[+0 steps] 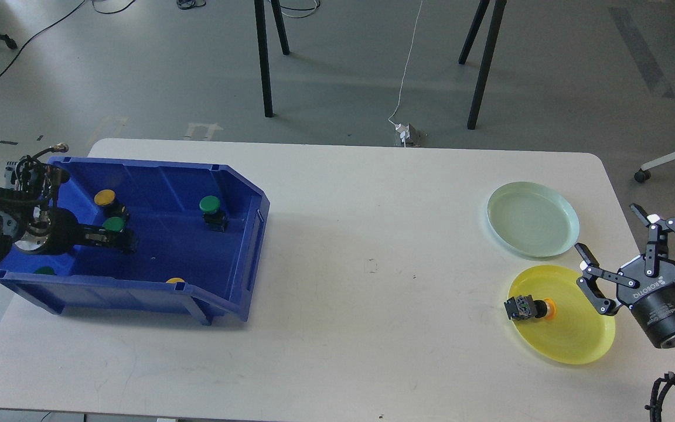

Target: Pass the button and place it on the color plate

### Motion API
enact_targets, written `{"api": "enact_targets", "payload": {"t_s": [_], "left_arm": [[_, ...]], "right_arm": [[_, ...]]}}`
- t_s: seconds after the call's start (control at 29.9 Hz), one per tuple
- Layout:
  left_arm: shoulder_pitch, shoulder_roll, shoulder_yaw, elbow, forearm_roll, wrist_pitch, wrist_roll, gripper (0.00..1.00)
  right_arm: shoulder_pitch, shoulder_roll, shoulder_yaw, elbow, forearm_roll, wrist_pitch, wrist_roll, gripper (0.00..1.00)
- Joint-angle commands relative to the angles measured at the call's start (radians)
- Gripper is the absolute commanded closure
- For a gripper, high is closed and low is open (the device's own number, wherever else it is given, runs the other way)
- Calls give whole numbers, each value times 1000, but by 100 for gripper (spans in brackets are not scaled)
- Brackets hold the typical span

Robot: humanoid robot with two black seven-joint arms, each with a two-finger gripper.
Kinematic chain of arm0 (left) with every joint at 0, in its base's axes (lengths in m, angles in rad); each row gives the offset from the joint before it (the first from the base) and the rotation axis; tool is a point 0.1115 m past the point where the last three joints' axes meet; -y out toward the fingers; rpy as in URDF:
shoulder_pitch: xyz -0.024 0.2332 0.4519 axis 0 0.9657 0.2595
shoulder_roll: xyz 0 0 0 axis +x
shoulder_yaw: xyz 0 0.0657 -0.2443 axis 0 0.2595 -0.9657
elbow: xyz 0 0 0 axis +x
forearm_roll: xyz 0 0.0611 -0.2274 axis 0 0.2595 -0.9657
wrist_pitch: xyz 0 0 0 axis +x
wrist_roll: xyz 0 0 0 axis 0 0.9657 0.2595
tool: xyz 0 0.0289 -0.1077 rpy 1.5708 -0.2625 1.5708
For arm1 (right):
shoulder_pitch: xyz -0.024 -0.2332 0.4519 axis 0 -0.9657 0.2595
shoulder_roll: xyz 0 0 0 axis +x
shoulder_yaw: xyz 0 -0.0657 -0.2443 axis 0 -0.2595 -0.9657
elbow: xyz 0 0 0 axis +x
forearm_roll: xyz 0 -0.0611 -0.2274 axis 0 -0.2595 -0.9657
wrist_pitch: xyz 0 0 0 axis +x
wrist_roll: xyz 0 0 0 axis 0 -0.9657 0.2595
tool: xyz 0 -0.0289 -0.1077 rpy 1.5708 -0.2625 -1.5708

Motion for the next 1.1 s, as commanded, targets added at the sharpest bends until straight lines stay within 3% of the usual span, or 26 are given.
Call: {"api": "enact_targets", "payload": {"t_s": [0.0,0.27,0.47,0.77,0.8,0.87,0.94,1.07], "left_arm": [[-1,-6,-1,2,-1,15,0,28],[-1,-21,-2,5,-30,19,0,21],[-1,-63,-1,72,-45,27,0,21],[-1,-64,-1,77,-44,39,0,29],[1,-63,-1,77,-44,39,0,33],[1,-63,1,77,-42,39,0,55],[2,-63,1,77,-38,39,0,69],[2,-61,1,75,-33,44,0,87]], "right_arm": [[-1,0,0,0,0,0,0,6],[-4,0,-2,-2,0,-2,0,6],[-7,0,0,-5,2,0,0,6],[-12,0,-2,-5,2,0,0,6],[-12,0,-2,-5,0,0,0,6],[-13,0,-2,-5,0,0,0,6],[-13,0,0,-6,0,0,0,6],[-15,0,0,-6,2,0,0,6]]}}
